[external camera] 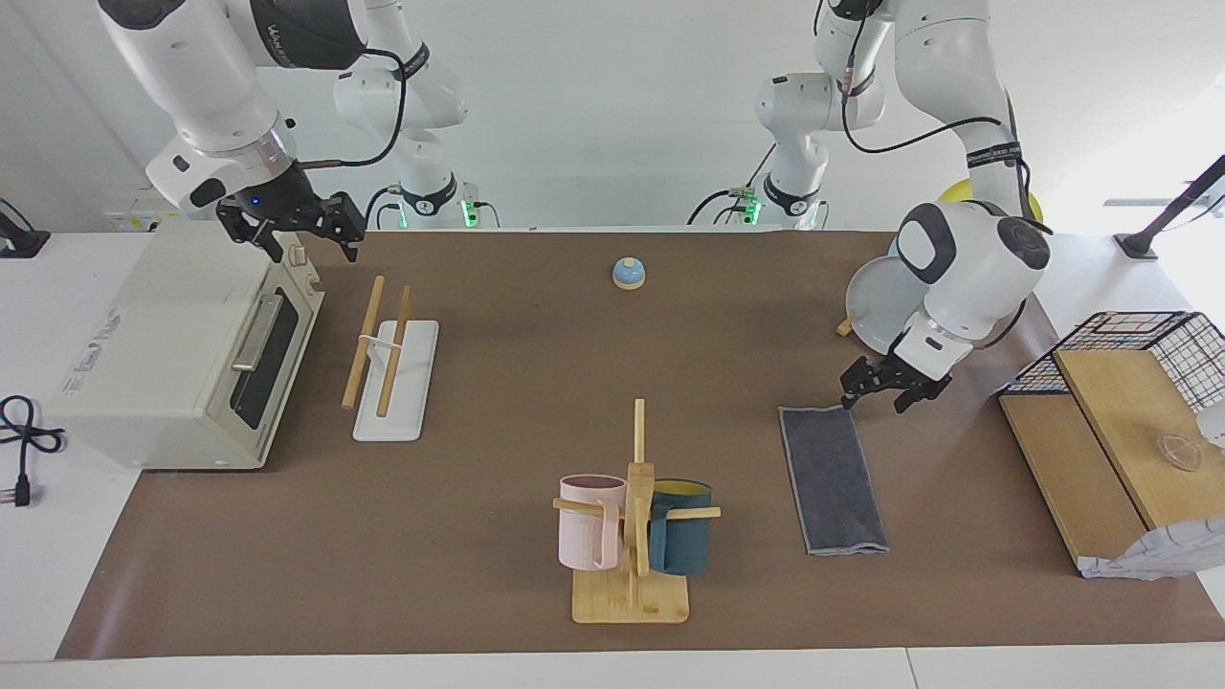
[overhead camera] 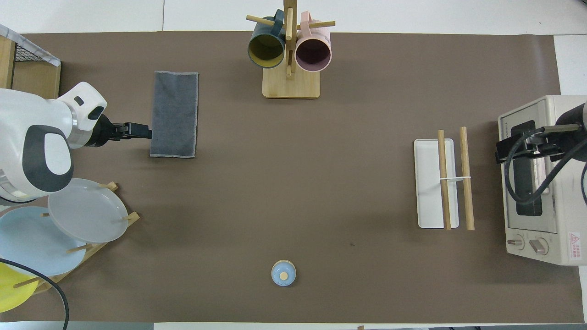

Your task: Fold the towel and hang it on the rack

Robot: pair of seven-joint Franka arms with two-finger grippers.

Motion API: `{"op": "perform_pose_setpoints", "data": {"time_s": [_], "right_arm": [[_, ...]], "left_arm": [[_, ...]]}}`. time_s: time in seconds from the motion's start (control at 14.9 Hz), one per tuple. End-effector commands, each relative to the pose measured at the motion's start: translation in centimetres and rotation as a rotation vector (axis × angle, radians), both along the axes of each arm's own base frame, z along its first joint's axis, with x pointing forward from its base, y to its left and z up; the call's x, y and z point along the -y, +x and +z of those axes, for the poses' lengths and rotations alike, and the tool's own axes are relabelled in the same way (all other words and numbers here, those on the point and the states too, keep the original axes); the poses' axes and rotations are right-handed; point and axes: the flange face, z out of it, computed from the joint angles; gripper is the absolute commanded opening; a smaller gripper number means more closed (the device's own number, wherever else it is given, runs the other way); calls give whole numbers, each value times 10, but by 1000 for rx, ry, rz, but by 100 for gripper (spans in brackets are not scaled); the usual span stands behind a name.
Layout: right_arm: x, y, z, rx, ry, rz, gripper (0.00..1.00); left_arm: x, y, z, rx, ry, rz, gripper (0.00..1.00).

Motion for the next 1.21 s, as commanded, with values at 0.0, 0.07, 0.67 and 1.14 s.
{"op": "perform_pose_setpoints", "data": {"time_s": [0.0, 0.07, 0.67, 1.14], "right_arm": [[0, -6, 3, -7, 12, 22, 100], [0, -6, 3, -5, 12, 20, 100], [0, -7, 3, -10, 12, 20, 100], [-1, -8, 5, -8, 11, 20, 100]], "left_arm": [[-1, 16, -24, -9, -76, 25, 100], [0, 21, -33, -10, -88, 38, 100], [21, 22, -60, -20, -80, 18, 97], [31, 30, -77, 1, -63, 4, 90]]}}
